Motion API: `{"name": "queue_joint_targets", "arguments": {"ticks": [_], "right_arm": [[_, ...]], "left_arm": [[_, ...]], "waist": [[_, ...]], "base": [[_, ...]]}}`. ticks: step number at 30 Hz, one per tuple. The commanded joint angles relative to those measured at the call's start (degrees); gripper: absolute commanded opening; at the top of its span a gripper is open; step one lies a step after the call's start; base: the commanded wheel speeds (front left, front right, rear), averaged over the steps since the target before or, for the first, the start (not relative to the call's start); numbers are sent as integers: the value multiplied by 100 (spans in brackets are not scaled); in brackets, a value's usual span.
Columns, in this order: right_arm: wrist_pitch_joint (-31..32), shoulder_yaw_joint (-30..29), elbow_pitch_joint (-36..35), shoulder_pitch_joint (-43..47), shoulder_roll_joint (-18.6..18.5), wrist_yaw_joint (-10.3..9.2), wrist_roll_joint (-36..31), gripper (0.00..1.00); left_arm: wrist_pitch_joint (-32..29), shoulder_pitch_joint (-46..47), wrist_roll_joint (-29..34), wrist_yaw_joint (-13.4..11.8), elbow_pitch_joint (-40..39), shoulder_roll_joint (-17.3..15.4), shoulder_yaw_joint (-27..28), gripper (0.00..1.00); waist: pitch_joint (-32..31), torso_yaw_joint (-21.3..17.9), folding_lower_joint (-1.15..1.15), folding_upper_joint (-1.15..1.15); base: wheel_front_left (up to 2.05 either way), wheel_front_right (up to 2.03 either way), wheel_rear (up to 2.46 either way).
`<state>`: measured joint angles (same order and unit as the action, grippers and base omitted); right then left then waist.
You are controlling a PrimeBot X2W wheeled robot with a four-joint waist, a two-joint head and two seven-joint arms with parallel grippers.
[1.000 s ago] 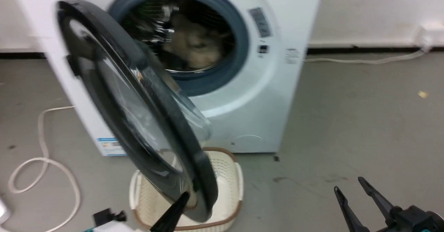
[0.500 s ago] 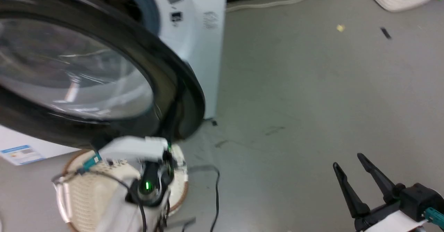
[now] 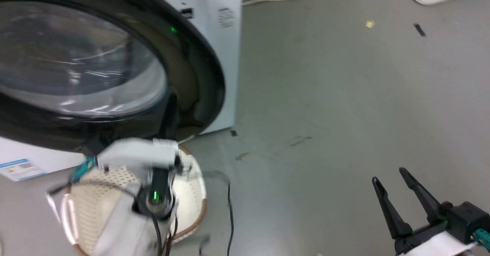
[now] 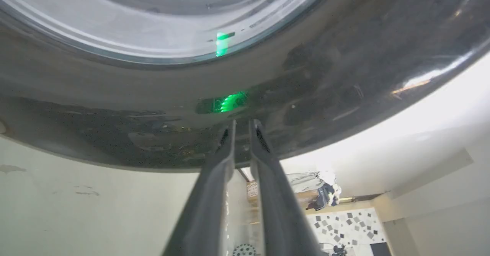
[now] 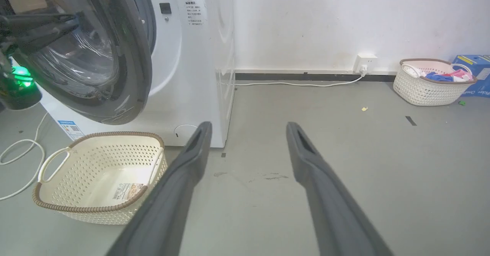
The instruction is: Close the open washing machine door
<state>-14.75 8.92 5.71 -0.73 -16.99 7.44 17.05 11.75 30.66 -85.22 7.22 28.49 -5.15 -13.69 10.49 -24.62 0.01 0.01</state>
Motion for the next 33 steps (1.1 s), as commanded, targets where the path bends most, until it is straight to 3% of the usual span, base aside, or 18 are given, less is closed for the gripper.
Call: {"name": "queue_joint_targets", "arguments": {"ticks": [1,4,7,15,21,25,29,33], "right_arm": [[-25,-78,-98,208,-14,5,-49,100],[-25,-142,-162,382,-35,5,-91,100],[-25,-165,-222,554,-58,5,-140,100],[-25,95,-393,682,-203,5,-221,100],[-25,331,-397,552,-346,5,-211,100],[-25,419,-302,377,-350,5,-280,100],[-25,498,-169,211,-310,5,-387,100],[-25,723,-108,-32,-394,5,-353,100]], "left_arm": [[149,-706,390,25,-419,-240,-253,100],[265,-1274,889,25,-809,-482,-437,100],[316,-1806,1377,26,-1198,-578,-253,100],[323,-2979,3538,26,-2218,-250,992,100],[324,-3446,5664,-43,-2558,-128,1373,100],[324,-3554,7460,-329,-2713,-293,1126,100],[324,-3644,8217,-566,-2937,-224,943,100],[324,-3686,8575,-689,-3027,-199,699,100]], "waist": [[-378,515,-1,-1],[-624,925,-1,-1],[-856,1388,-1,-1],[-1154,2439,-1,-1],[-1248,3020,-1,-1],[-1241,3225,-1,-1],[-1166,3345,-1,-1],[-979,3444,-1,-1]], "base": [[0,0,0],[0,0,0],[0,0,0],[0,0,0],[0,0,0],[0,0,0],[0,0,0],[0,0,0]]}}
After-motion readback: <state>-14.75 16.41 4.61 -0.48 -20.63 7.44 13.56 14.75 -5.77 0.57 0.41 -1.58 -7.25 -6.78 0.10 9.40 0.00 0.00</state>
